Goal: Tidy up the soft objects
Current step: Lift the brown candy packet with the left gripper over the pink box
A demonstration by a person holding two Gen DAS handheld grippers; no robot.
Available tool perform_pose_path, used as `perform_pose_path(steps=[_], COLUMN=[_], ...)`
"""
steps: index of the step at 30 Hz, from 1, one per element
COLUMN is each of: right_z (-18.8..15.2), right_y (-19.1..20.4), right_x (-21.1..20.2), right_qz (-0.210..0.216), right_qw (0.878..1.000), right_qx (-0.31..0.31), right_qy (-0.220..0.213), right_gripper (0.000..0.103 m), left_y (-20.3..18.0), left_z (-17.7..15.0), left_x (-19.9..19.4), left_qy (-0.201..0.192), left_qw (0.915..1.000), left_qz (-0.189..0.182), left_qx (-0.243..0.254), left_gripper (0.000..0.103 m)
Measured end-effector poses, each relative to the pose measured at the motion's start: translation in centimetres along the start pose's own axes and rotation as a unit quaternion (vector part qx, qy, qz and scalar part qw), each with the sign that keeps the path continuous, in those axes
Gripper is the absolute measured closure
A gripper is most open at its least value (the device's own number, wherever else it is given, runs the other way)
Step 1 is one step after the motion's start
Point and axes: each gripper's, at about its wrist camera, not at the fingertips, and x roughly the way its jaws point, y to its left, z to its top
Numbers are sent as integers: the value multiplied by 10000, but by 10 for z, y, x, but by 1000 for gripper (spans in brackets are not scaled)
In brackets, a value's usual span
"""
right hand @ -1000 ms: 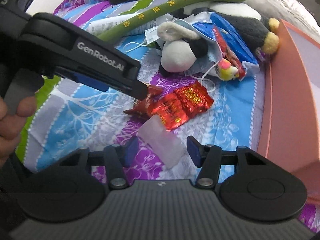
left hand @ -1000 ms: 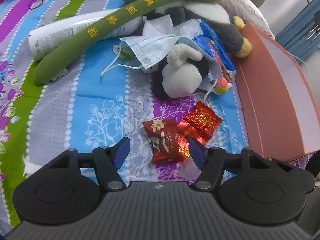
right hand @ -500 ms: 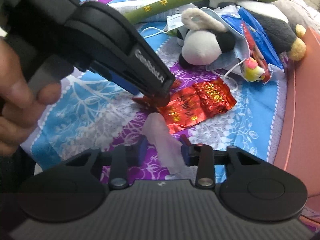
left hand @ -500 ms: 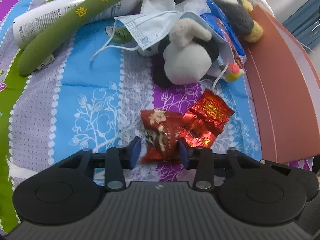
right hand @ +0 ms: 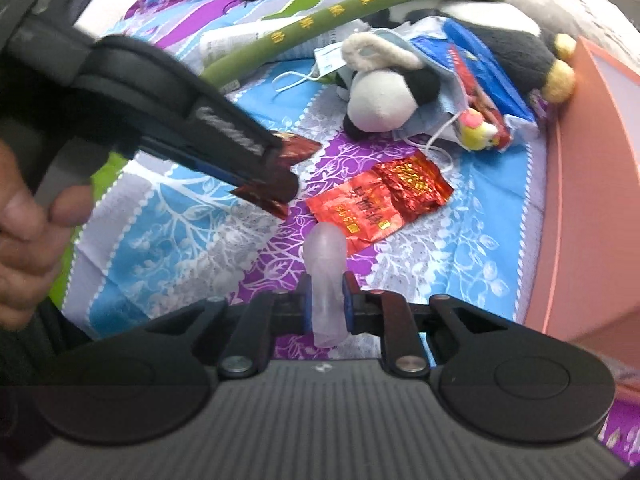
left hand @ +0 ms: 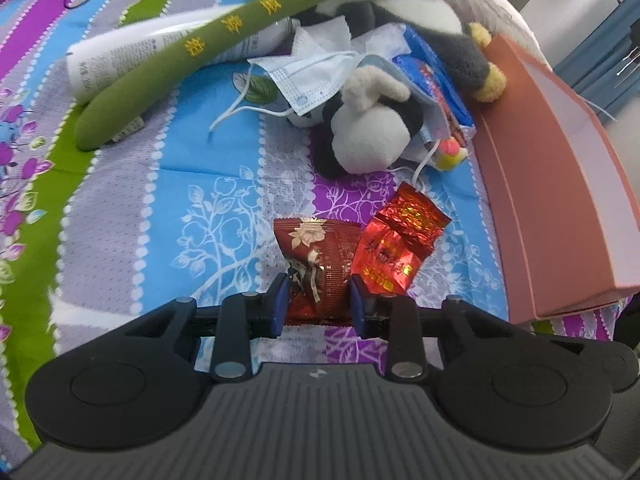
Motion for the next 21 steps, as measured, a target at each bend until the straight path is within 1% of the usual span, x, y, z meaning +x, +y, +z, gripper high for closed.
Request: perform_pose_path(steps=[8, 16, 21], right_z=[-12, -21, -18], right_y=[5, 14, 13], right_x=[-29, -65, -87], right_qz=[-72, -219, -239], right_qw=[9979, 9943, 9913], right_qx=[597, 827, 914], right_qy=[-243, -633, -919], right_gripper=[84, 84, 84], left_y=[-3, -16, -27], left_z=[-23, -42, -42], left_x=[-40, -81, -102], left_qy=[-220, -521, -718], left_qw=[9997, 9984, 9967], left_qz=[-50, -154, -250], left_qx=[-4, 139, 269], left_gripper=[67, 67, 67])
